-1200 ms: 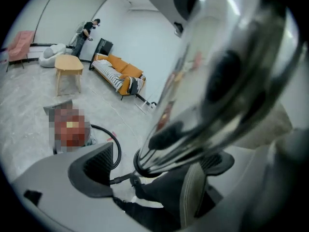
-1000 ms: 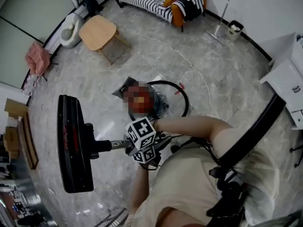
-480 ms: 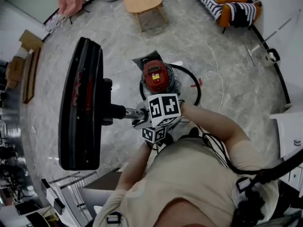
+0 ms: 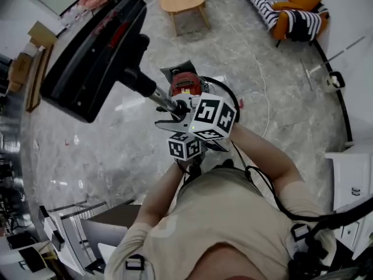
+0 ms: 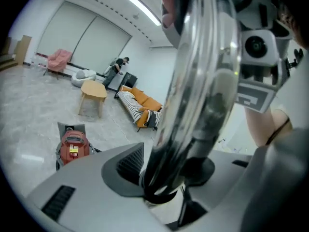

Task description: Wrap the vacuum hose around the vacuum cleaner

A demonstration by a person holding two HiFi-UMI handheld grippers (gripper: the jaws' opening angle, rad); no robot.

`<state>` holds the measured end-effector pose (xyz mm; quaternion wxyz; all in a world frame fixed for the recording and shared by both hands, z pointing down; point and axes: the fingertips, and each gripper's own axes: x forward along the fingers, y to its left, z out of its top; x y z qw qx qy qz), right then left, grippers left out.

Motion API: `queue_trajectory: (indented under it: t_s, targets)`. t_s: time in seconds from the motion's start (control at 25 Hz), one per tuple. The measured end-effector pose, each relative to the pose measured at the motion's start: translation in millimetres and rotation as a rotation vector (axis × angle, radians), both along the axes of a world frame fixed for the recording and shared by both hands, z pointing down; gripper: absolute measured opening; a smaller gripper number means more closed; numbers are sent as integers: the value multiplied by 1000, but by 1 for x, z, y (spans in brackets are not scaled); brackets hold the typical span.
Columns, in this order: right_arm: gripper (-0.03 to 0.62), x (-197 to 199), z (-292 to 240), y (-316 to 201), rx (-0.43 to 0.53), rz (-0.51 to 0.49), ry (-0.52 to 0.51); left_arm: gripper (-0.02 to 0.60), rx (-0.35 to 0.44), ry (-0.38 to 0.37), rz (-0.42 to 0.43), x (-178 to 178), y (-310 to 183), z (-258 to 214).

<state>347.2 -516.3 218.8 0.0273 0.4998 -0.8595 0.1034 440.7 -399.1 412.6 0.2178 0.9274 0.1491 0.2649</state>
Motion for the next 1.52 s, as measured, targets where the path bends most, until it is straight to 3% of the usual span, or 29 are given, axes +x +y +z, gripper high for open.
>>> queue_trajectory:
  t_s: [0.16,0.2,0.32,0.44,0.76,0.96,1.08,1.24,1.36,1.52]
  targets:
    - [132,46,-2,26,16,75,-93,175,40,-36,78,24,30,1]
    - [130,50,3,29,-6,80,-71,175,44,-53,93,28,36,5]
    - [21,63,20,38,-55,84,24,176,105,-87,163,46,53,20]
    - [5,91,34,55,-48,100,48,173,186,-104,241,74,73,35]
    - [5,226,81,100,-87,322,-85,173,85,-180,243,159,116,77]
    - [5,317,110,107,-115,453,-184,197,164,-224,380,207,118,104]
    - [5,371,128,114,-136,563,-224,256,104,-261,428,215,103,114]
    - [6,449,144,133,-169,667,-266,261,4,-342,406,215,82,130]
    - [6,497,165,146,-203,687,-314,261,-21,-384,318,220,69,141]
    - [6,549,206,163,-236,640,-362,261,-5,-438,174,239,73,166]
